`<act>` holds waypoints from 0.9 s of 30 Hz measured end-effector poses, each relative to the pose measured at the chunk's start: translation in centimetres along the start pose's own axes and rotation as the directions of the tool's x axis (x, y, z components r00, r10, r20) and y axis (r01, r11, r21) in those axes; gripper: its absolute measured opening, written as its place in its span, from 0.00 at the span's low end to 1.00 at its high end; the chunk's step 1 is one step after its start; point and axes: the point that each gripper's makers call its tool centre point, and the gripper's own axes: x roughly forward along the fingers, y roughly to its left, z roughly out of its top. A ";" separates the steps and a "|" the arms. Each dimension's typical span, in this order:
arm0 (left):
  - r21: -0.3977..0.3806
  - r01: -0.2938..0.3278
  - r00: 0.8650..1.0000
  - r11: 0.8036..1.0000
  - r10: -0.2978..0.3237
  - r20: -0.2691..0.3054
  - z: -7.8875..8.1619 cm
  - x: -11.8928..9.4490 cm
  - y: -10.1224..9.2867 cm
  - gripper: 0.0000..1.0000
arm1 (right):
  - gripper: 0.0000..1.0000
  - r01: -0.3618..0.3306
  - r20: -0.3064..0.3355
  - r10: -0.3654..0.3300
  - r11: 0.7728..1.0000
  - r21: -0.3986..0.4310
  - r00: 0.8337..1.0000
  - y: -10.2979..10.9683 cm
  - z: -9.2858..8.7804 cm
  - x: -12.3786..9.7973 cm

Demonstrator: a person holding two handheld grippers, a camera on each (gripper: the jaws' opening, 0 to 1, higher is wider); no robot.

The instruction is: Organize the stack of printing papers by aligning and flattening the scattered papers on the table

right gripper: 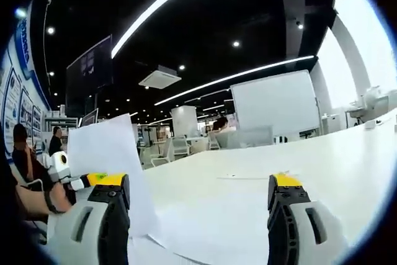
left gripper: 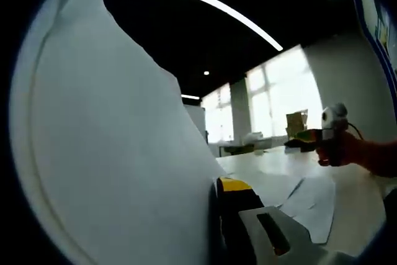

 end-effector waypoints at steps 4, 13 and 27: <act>0.000 0.000 1.000 1.000 0.000 0.000 0.0 0.0 0.0 0.10 | 0.87 0.007 0.002 -0.007 1.000 -0.006 1.000 -0.2 0.3 -0.3; -0.001 0.000 1.000 1.000 0.000 0.001 0.0 0.0 0.1 0.10 | 0.87 0.014 -0.013 -0.015 1.000 -0.015 1.000 -0.6 0.2 -1.3; -0.001 0.000 1.000 1.000 0.000 -0.003 -0.2 0.1 0.1 0.10 | 0.87 0.029 -0.030 -0.030 0.999 -0.023 0.999 -1.1 0.0 -2.2</act>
